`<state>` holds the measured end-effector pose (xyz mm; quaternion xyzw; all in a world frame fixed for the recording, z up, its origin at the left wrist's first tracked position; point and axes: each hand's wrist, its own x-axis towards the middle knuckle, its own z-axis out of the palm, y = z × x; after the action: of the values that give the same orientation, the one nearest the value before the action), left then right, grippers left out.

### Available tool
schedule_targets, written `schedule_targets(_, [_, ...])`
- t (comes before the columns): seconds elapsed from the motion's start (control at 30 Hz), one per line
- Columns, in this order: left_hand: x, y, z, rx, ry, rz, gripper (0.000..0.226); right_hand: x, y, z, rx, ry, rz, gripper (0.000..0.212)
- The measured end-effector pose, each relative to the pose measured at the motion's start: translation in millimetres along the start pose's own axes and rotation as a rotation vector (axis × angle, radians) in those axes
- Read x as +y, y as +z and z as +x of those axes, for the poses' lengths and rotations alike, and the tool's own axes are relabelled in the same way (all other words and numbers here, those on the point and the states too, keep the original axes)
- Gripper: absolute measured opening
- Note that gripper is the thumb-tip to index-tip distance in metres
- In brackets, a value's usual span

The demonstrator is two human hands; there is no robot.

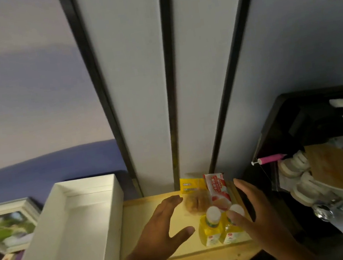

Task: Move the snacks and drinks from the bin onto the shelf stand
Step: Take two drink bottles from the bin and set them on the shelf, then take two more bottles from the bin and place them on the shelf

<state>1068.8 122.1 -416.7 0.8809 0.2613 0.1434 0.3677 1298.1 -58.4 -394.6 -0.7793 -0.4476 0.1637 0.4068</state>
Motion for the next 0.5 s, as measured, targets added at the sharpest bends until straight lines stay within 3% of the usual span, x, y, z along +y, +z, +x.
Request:
schedule_targets(0.2, [9.9, -77.2, -50.3, 0.208, -0.091, 0.122, 0.070, -73.0, 13.4, 27.8, 0.007, -0.233, -0.102, 0.073])
schedule_targets(0.5, [15.7, -187.8, -202.8, 0.457, -0.314, 0.299, 0.072, -225.3, 134.8, 4.1, -0.254, -0.582, -0.119, 0.076])
